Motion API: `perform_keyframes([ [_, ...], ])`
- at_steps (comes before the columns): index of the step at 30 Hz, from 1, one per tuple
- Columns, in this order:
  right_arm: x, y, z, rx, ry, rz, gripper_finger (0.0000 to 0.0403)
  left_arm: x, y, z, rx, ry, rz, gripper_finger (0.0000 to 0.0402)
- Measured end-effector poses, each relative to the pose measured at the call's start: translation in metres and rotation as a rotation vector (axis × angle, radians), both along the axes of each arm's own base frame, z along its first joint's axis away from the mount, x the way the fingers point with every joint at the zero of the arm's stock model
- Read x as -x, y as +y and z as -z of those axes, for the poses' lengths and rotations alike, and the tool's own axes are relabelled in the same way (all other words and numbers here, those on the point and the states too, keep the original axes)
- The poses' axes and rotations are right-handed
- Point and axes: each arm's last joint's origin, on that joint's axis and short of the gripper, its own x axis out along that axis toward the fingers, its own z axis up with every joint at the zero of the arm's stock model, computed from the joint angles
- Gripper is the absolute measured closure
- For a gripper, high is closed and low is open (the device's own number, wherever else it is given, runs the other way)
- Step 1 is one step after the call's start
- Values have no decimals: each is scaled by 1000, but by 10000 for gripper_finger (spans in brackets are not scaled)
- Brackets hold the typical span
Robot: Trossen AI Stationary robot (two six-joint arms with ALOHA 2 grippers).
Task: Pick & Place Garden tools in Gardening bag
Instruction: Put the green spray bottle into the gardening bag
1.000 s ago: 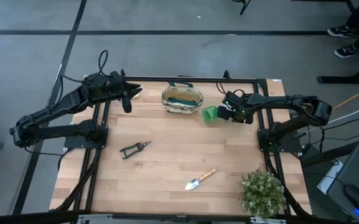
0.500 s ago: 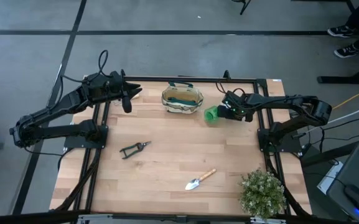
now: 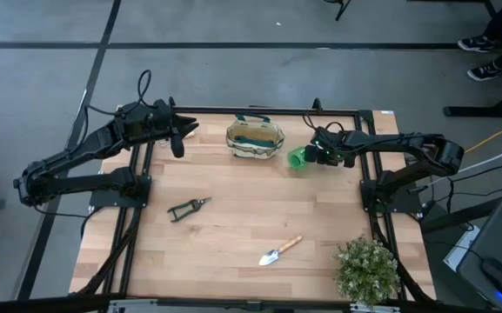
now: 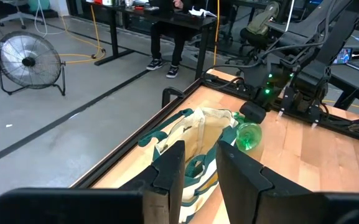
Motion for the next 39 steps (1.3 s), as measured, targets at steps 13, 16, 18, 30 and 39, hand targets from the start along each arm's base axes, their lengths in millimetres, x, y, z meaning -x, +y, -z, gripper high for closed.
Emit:
perform_keyframes([
  [13,-2,3,-1,-24,-23,-24,363,0,0,0,0,0,0,315],
  [16,-3,3,-6,-20,-45,-31,363,0,0,0,0,0,0,315],
  [18,-5,2,-12,-8,-53,-48,363,0,0,0,0,0,0,315],
  [30,-21,-9,-68,138,-33,-189,364,0,0,0,0,0,0,315],
  [39,-30,-13,-119,321,96,-288,364,0,0,0,0,0,0,315],
])
